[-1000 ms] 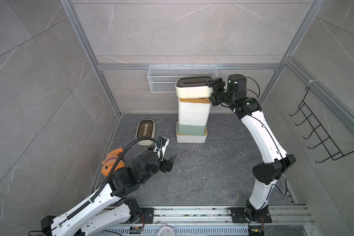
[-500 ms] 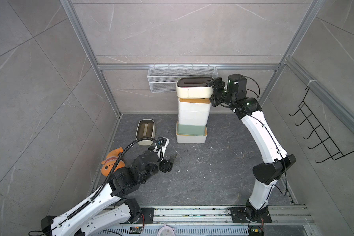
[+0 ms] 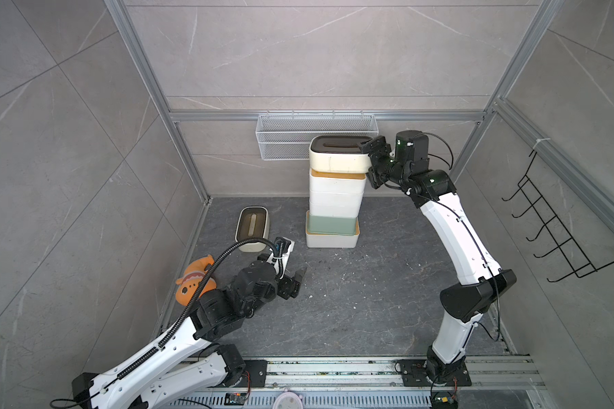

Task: Stack the tissue boxes
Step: Place the tissue box at the tissue box.

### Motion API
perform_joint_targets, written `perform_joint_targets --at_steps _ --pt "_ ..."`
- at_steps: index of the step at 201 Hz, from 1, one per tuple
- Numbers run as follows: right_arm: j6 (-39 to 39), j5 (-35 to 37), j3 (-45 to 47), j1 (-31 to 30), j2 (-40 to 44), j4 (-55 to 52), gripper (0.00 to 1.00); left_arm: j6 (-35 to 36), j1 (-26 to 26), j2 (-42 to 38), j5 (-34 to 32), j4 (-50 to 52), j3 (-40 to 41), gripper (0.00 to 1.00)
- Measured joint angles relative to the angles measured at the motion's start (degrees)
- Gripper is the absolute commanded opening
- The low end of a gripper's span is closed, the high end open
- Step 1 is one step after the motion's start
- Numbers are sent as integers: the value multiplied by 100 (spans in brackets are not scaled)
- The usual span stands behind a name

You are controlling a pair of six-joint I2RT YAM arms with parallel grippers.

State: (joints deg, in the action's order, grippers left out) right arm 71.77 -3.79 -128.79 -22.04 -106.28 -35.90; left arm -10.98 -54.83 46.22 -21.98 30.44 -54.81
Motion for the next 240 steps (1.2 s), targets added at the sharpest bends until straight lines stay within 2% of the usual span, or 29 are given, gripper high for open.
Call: perform_joint_targets --at_steps 134,240 --pt "-562 -7 -76 0 0 -339 99 0 0 0 -2 2 0 84" --pt "-715 9 111 4 0 -334 100 0 0 0 -2 2 0 84"
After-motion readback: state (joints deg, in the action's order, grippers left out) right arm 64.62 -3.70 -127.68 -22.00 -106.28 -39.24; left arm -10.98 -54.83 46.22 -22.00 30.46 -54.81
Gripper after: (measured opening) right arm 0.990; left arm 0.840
